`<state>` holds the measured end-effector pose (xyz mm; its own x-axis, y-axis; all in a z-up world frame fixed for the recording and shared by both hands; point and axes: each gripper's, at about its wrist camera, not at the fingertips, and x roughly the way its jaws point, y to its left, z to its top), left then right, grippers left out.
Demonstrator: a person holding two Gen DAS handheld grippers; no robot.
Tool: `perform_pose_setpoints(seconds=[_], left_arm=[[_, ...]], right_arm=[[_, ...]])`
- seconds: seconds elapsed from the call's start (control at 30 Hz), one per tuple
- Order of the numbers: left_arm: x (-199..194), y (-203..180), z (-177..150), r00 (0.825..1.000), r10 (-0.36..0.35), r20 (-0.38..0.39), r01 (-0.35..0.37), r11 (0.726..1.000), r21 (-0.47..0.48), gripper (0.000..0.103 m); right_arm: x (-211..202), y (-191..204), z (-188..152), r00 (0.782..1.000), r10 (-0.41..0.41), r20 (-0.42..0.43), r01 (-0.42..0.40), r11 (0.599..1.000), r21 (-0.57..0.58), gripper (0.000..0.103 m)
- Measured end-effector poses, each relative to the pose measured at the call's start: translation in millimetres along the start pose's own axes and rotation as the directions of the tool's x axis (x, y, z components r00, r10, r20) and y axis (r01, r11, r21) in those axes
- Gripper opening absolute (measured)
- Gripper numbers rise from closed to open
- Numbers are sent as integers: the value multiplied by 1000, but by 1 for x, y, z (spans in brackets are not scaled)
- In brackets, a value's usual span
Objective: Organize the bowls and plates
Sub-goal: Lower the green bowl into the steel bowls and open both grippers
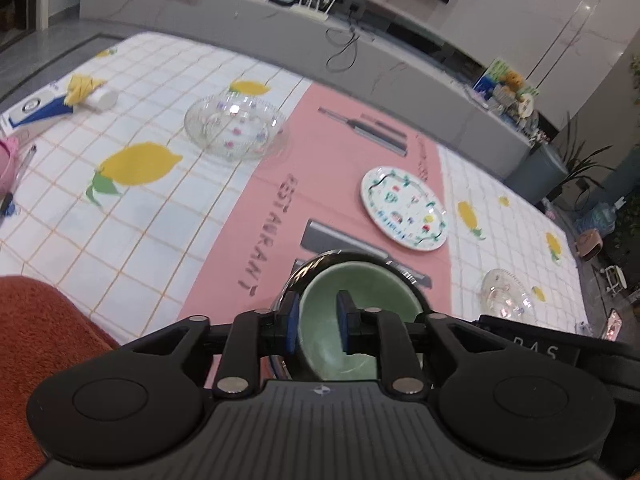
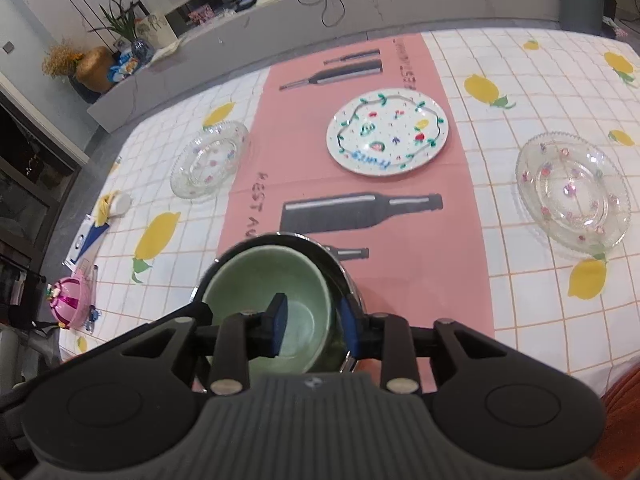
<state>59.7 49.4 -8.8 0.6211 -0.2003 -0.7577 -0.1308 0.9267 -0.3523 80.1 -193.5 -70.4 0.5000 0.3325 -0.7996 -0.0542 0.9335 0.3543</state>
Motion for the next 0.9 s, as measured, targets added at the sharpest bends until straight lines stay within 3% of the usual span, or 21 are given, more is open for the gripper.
perform_pose_setpoints(seconds=[0.1,0.3,0.37,0.43,0.57,0.7,0.8,0.87,0.9], left_arm=[[-11,-4,2,999,-24,39,23,1000,16,34],[-17,1,1,996,-38,81,37,999,8,62],[-12,10,-1,997,-28,71,30,999,-26,68],[-2,20,-3,999,-30,35,32,997,-75,70],[16,39,-12,999,-39,-15,35,983,-179,70],[25,49,-15,995,-96,-32,85,966,-242,70],[31,49,-16,994,-100,-50,85,965,-247,62],[34,46,-17,995,-87,-57,72,970,-233,44],[34,46,-17,995,-75,-59,60,971,-230,42]], right_arm=[[-14,-1,2,999,12,39,-12,1000,-1,41],[-32,-11,2,995,37,94,-38,999,13,58],[-27,-21,1,995,37,89,-42,998,52,73],[-15,-31,-1,998,55,41,-60,992,110,73],[19,-49,-11,991,109,-76,-89,971,224,72],[36,-53,-18,985,131,-113,-96,957,272,64],[41,-54,-18,982,148,-115,-109,950,293,59],[44,-54,-18,981,155,-119,-114,947,300,47],[45,-54,-18,980,159,-123,-116,947,300,44]])
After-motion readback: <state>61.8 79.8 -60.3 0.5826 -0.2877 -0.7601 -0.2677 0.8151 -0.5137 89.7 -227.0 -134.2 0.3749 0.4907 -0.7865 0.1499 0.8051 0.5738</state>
